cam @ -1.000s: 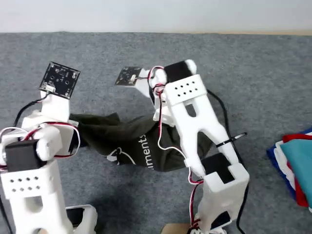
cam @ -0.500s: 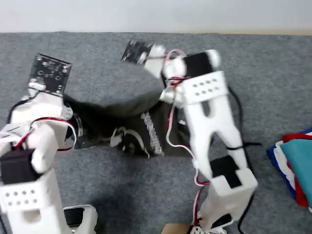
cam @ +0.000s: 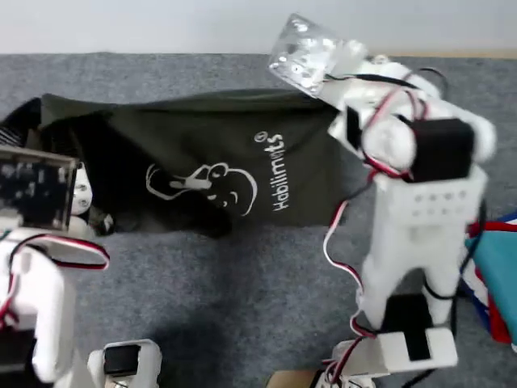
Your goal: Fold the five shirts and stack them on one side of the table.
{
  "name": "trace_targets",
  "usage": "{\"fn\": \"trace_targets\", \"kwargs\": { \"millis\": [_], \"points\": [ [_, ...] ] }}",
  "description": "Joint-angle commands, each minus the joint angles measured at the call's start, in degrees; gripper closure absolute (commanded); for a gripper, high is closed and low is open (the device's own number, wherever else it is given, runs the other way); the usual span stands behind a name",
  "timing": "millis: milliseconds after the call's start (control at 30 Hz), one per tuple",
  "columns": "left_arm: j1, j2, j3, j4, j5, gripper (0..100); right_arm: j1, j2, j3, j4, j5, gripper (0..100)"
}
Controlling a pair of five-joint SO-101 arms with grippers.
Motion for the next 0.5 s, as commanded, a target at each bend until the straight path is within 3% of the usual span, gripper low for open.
{"fn": "trace_targets", "kwargs": {
  "millis": [0, 467],
  "points": [
    [0.1, -1.5, -3.1, -2.2, 0.2, 100, 3.8, -4.6, -2.3, 1.4, 0.8, 98.7],
    [3.2, -8.4, -10.7, -2.3, 0.1, 100, 9.2, -21.6, -2.0, 1.9, 0.6, 98.7]
  ]
}}
